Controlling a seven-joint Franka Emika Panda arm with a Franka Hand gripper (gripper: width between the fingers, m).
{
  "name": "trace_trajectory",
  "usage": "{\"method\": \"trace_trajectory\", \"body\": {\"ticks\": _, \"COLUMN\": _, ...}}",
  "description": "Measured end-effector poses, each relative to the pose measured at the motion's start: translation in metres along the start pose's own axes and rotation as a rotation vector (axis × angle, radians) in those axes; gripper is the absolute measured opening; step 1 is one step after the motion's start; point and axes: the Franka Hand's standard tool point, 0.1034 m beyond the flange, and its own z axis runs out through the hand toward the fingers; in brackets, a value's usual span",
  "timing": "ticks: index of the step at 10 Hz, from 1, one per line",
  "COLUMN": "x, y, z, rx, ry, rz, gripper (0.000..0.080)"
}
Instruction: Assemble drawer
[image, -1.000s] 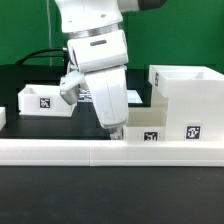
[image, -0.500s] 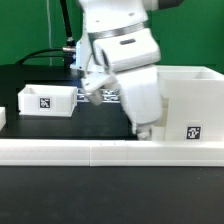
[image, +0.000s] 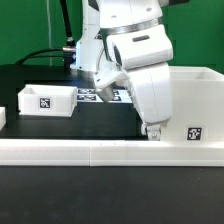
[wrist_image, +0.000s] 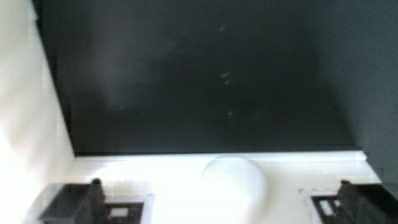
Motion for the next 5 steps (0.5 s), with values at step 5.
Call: {"method": "trace_trajectory", "body": {"ticks": 5, "x": -0.049, "y": -0.006, "z": -0.035, "rx": -0.048, "ry": -0.051, "rz": 0.041, "gripper": 0.0649}}
